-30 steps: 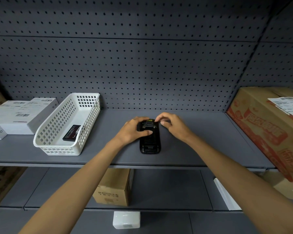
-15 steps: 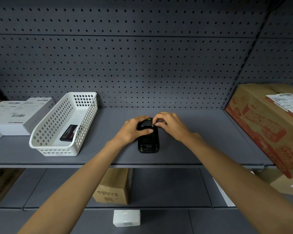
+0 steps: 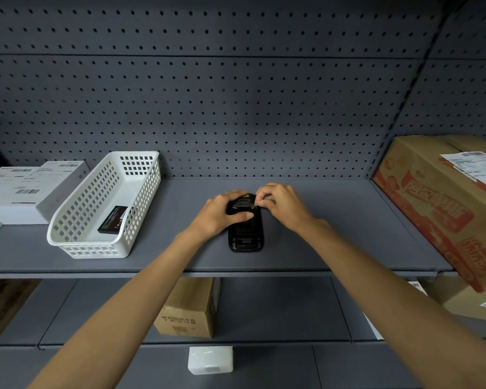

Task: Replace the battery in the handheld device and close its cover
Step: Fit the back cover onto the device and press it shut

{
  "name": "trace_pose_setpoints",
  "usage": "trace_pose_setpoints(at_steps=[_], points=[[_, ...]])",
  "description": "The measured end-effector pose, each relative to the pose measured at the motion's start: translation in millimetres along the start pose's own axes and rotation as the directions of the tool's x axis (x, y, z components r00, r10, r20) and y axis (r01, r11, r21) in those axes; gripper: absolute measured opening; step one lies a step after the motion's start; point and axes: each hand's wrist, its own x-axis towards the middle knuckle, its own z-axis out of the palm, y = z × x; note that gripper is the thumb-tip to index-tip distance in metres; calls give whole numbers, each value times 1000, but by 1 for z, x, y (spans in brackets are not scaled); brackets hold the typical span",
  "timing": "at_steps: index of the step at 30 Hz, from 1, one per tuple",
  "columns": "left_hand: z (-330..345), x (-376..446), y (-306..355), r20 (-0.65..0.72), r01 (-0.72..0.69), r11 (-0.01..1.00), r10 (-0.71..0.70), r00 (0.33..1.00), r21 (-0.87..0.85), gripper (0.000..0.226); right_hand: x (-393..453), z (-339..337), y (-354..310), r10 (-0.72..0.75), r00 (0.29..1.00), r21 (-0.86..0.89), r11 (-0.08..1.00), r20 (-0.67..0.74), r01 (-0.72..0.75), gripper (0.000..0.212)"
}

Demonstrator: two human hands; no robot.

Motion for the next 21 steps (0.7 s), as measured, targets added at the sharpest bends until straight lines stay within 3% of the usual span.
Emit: trace_pose_setpoints(at_steps=[21], points=[[1,-2,1,-1,1,1000,-1,1000,-11,65,-1,0,-1,55,998,35,998,29,-56,8]])
